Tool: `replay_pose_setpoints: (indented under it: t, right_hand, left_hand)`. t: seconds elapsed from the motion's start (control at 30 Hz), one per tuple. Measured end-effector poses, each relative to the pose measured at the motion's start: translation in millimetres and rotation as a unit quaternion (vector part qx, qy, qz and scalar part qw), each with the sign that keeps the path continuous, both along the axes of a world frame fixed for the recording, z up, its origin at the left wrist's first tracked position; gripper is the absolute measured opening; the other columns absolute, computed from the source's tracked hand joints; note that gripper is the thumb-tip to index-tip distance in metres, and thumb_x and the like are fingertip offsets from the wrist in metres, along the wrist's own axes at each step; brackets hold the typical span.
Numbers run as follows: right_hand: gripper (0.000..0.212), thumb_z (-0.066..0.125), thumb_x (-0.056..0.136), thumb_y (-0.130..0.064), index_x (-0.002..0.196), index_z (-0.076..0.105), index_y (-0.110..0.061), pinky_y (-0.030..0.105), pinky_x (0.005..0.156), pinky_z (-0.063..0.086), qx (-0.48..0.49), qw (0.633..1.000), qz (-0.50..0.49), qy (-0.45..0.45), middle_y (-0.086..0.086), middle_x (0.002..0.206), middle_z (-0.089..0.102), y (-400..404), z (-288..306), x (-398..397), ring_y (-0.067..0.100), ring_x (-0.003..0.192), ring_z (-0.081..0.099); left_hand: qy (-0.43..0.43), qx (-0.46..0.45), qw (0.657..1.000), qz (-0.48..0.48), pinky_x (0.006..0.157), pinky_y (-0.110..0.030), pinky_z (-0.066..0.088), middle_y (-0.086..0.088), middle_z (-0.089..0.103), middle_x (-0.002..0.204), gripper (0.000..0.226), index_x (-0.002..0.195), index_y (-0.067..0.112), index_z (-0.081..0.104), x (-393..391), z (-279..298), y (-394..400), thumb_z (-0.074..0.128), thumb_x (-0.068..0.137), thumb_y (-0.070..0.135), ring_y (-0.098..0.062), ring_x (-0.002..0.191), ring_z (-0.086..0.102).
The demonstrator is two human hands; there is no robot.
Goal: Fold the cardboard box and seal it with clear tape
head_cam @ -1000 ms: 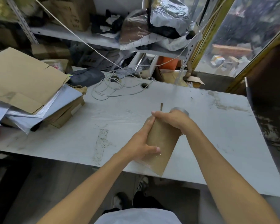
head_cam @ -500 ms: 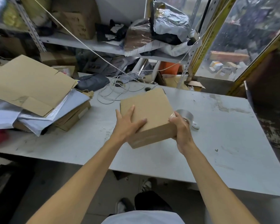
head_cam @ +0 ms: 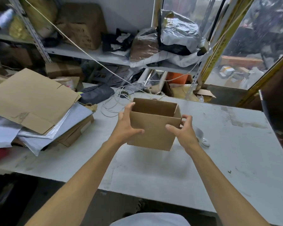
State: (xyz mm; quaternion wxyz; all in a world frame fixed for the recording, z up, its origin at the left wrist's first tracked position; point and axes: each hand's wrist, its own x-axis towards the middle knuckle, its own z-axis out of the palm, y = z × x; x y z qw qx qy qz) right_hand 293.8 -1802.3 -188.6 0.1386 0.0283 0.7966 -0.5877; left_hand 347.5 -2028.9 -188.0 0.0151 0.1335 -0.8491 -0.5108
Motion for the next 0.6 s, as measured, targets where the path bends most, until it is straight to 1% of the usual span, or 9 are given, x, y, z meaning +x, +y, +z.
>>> replay_pose_setpoints:
  t: [0.07, 0.13, 0.23, 0.3, 0.33, 0.4, 0.47, 0.53, 0.6]
  right_hand:
    - [0.073, 0.075, 0.084, -0.022, 0.138, 0.027, -0.036, 0.032, 0.085, 0.052, 0.039, 0.998, 0.014, 0.041, -0.005, 0.117, 0.058, -3, -3, -14, 0.016, 0.102, 0.061]
    - [0.073, 0.071, 0.086, -0.022, 0.141, 0.029, -0.043, 0.034, 0.089, 0.051, 0.107, 0.991, 0.042, 0.063, -0.007, 0.124, 0.053, -4, -13, -29, 0.017, 0.107, 0.057]
    - [0.050, 0.067, 0.089, -0.023, 0.135, 0.049, -0.026, 0.034, 0.098, 0.047, 0.230, 0.967, 0.098, 0.059, 0.002, 0.130, 0.053, -4, -34, -36, 0.021, 0.120, 0.052]
    - [0.040, 0.066, 0.090, -0.021, 0.128, 0.055, -0.021, 0.033, 0.098, 0.046, 0.251, 0.961, 0.098, 0.064, 0.004, 0.130, 0.053, -5, -44, -30, 0.021, 0.120, 0.052]
    - [0.038, 0.067, 0.090, -0.019, 0.127, 0.056, -0.020, 0.032, 0.097, 0.045, 0.258, 0.959, 0.090, 0.077, 0.004, 0.129, 0.054, -6, -45, -26, 0.021, 0.119, 0.051]
    - [0.039, 0.067, 0.090, -0.018, 0.127, 0.056, -0.019, 0.029, 0.095, 0.041, 0.263, 0.957, 0.073, 0.093, 0.005, 0.132, 0.053, -9, -46, -23, 0.021, 0.121, 0.050]
    - [0.043, 0.066, 0.091, -0.018, 0.132, 0.053, -0.020, 0.028, 0.096, 0.039, 0.263, 0.957, 0.077, 0.094, 0.006, 0.138, 0.049, -9, -45, -17, 0.022, 0.125, 0.048]
    - [0.051, 0.065, 0.090, -0.018, 0.138, 0.049, -0.023, 0.030, 0.099, 0.041, 0.273, 0.953, 0.090, 0.093, 0.007, 0.145, 0.041, -9, -39, -12, 0.023, 0.129, 0.046]
    - [0.059, 0.065, 0.089, -0.017, 0.144, 0.043, -0.023, 0.032, 0.100, 0.043, 0.287, 0.950, 0.085, 0.085, 0.007, 0.151, 0.033, -10, -28, -15, 0.025, 0.130, 0.046]
  left_hand:
    - [0.000, -0.032, 0.999, -0.018, 0.088, -0.024, 0.039, -0.002, 0.034, 0.130, 0.091, 0.142, 0.045, 0.029, -10, -7, 2, 0.084, 0.075, 0.018, -0.016, 0.113, 0.045]
    - [-0.016, -0.070, 0.997, -0.021, 0.086, -0.022, 0.041, -0.002, 0.037, 0.130, 0.073, 0.139, 0.038, 0.038, -19, -17, 3, 0.079, 0.081, 0.020, -0.014, 0.108, 0.046]
    - [-0.051, -0.162, 0.985, -0.033, 0.085, -0.024, 0.045, -0.002, 0.049, 0.128, 0.041, 0.123, 0.024, 0.053, -25, -34, 4, 0.073, 0.088, 0.024, -0.015, 0.103, 0.050]
    - [-0.047, -0.204, 0.977, -0.029, 0.083, -0.026, 0.048, -0.003, 0.058, 0.121, 0.027, 0.114, 0.020, 0.058, -23, -41, 6, 0.070, 0.089, 0.021, -0.016, 0.101, 0.054]
    - [-0.040, -0.215, 0.976, -0.025, 0.083, -0.027, 0.050, -0.002, 0.060, 0.119, 0.025, 0.112, 0.019, 0.058, -21, -40, 7, 0.068, 0.090, 0.019, -0.017, 0.102, 0.056]
    - [-0.038, -0.217, 0.975, -0.025, 0.087, -0.029, 0.049, -0.003, 0.059, 0.121, 0.028, 0.118, 0.018, 0.058, -21, -39, 4, 0.066, 0.090, 0.017, -0.019, 0.106, 0.056]
    - [-0.050, -0.205, 0.976, -0.044, 0.094, -0.031, 0.047, -0.003, 0.055, 0.131, 0.041, 0.130, 0.020, 0.054, -19, -37, 4, 0.065, 0.091, 0.018, -0.020, 0.115, 0.055]
    - [-0.058, -0.208, 0.974, -0.067, 0.100, -0.032, 0.046, -0.004, 0.050, 0.141, 0.054, 0.141, 0.023, 0.046, -16, -36, 3, 0.064, 0.091, 0.016, -0.021, 0.124, 0.052]
    - [-0.053, -0.223, 0.969, -0.089, 0.101, -0.034, 0.047, -0.005, 0.047, 0.146, 0.067, 0.150, 0.027, 0.035, -17, -30, -5, 0.062, 0.090, 0.014, -0.023, 0.127, 0.051]
